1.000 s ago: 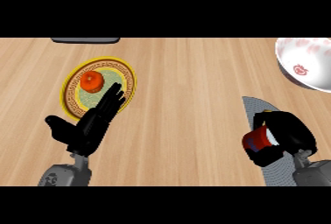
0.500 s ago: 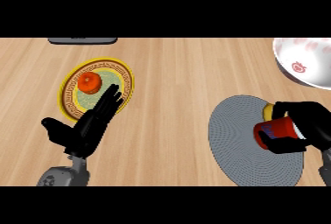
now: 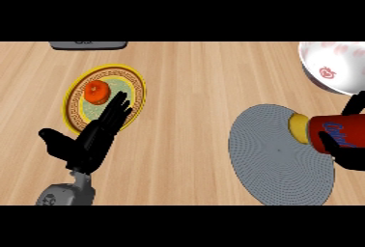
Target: Pick the can from the placemat and place it in the bowl
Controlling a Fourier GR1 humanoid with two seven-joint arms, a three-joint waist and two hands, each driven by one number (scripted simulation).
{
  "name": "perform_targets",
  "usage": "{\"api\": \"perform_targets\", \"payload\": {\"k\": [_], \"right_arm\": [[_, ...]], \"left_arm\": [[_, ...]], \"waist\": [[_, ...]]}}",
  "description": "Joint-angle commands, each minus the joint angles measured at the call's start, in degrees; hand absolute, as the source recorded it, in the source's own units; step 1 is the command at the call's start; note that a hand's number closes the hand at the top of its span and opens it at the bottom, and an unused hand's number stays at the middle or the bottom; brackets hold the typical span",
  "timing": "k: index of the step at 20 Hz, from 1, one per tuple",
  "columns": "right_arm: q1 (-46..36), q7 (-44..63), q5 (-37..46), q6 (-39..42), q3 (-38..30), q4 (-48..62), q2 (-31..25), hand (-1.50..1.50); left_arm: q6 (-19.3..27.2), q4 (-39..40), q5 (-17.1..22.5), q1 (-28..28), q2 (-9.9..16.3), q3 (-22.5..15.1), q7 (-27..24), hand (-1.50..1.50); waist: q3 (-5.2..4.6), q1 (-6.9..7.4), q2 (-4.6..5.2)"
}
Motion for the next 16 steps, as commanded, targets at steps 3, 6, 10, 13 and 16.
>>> {"api": "perform_targets", "payload": {"k": [3, 6, 10, 13, 16], "right_arm": [[-7.1, 5.1, -5.5, 6.8, -8.5, -2.6, -1.2, 1.50], [-10.1, 3.0, -4.4, 5.6, -9.5, 1.5, -0.7, 1.50], [-15.3, -0.1, -7.5, 5.9, -14.9, 8.9, -3.1, 1.50], [-19.3, -2.5, -4.0, 4.5, -13.0, 16.4, -3.9, 1.50], [-24.2, -6.4, -0.6, -2.0, -10.8, 28.2, -2.0, 1.50]], "left_arm": [[1.5, -0.2, -1.7, -2.1, -1.1, -0.2, 1.8, 0.00], [-0.9, 3.6, -0.8, -3.0, -0.4, 2.0, -1.4, 0.00], [-2.5, 5.6, -0.1, -2.6, -0.8, 2.3, -3.0, 0.00], [-1.5, 5.5, -2.0, -2.0, -1.5, 1.7, -3.8, 0.00], [-1.1, 2.9, -1.4, -2.7, -2.2, 0.7, -0.5, 0.00]], "waist": [[0.04, 0.67, 0.23], [0.04, 0.82, 0.32], [0.03, 0.84, 0.36], [0.04, 1.01, 0.36], [0.06, 1.63, 0.51]]}}
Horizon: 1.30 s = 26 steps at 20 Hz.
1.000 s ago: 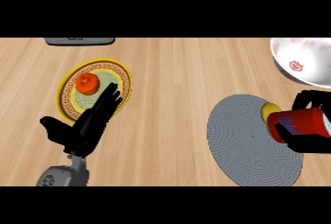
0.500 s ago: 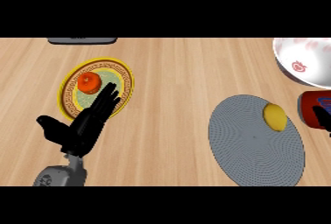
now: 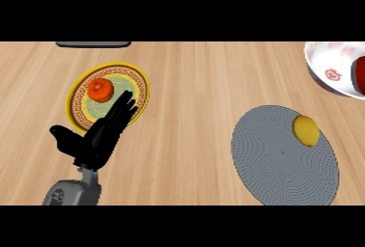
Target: Pick the can from the placemat and place it in the bowl
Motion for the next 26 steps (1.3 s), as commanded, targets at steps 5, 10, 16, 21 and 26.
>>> {"api": "perform_targets", "payload": {"k": [5, 10, 16, 21, 26], "right_arm": [[-13.1, -10.6, 4.9, -9.2, 0.5, 28.0, -0.7, 1.50], [-18.4, -20.7, 10.1, -18.7, 1.3, 46.1, -1.4, 1.50], [-24.8, -26.7, 15.3, -27.9, 2.0, 62.3, -2.0, 1.50], [-26.1, -21.8, 18.9, -26.2, 2.9, 72.1, -3.1, 1.50], [-27.9, -22.3, 16.2, -28.0, -0.6, 78.4, -1.0, -1.50]], "left_arm": [[-0.8, -6.6, 0.9, 1.9, 1.2, -0.2, 4.0, 0.00], [-0.3, -5.3, -0.2, 1.8, -0.5, -1.5, 3.0, 0.00], [-2.5, -1.5, -0.1, 0.4, -0.5, -1.8, 0.5, 0.00], [-1.2, -0.2, -1.7, -2.3, -1.5, -2.3, 0.0, 0.00], [-0.1, -0.7, -2.1, -2.2, -2.8, -3.1, 0.7, 0.00]], "waist": [[0.05, 1.38, 0.19], [0.10, 1.96, 0.53], [0.15, 3.19, 1.25], [0.25, 4.17, 2.05], [0.38, 4.55, 2.10]]}}
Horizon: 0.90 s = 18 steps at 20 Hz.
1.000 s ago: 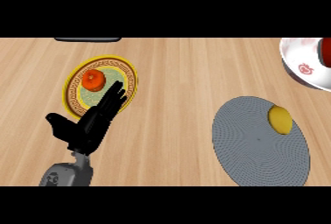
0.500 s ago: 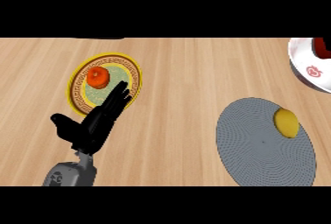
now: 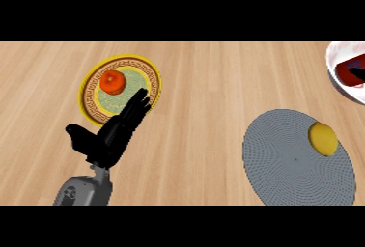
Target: Pick the can from the placemat and place it in the bowl
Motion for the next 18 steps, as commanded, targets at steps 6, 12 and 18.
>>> {"api": "perform_targets", "payload": {"k": [6, 12, 18], "right_arm": [[-2.2, -10.7, -11.8, 0.2, -12.0, 6.9, 0.6, -1.50], [-2.5, -22.3, -26.0, 2.3, -25.3, 5.2, 0.3, -1.50], [3.7, -34.4, -33.8, 16.6, -31.2, 4.8, -4.4, -1.50]], "left_arm": [[-0.5, 1.1, 0.6, -0.8, 0.6, 1.5, -0.7, 0.00], [0.3, -0.1, 0.2, 1.7, 0.7, 1.3, 0.0, 0.00], [0.4, 2.0, 0.0, 2.2, 1.5, 3.4, -2.7, 0.00]], "waist": [[0.27, -0.49, 0.14], [0.29, -2.05, -0.78], [-0.11, -4.90, -1.74]]}}
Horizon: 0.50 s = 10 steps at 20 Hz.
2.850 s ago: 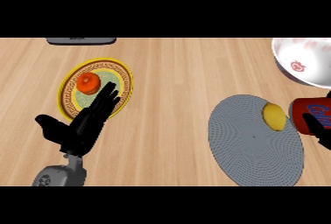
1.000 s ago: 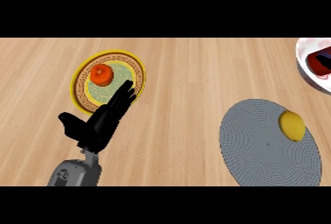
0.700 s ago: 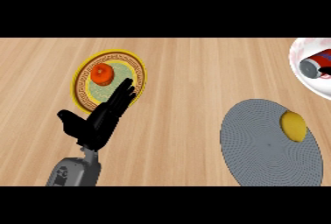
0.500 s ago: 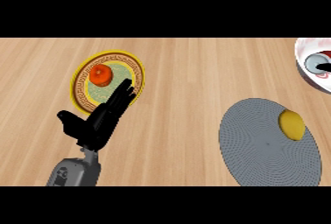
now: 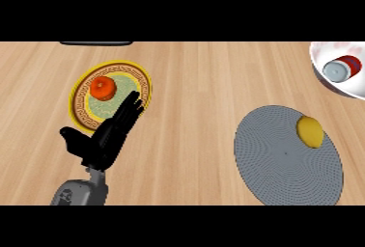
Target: Pick the can from the placemat and place it in the bowl
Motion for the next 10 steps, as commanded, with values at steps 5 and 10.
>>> {"api": "perform_targets", "payload": {"k": [5, 10], "right_arm": [[11.8, -11.6, -10.8, 18.7, -7.5, -2.2, -5.5, -1.50], [23.6, -17.7, -13.9, 28.0, -8.2, -7.4, -5.1, -1.50]], "left_arm": [[-1.5, -0.5, 1.2, 4.3, 1.8, 2.0, -1.6, 0.00], [0.7, -2.7, 1.2, 5.6, 1.5, 2.7, 0.6, 0.00]], "waist": [[-0.32, -2.83, -1.22], [-0.46, -5.21, -2.08]]}}
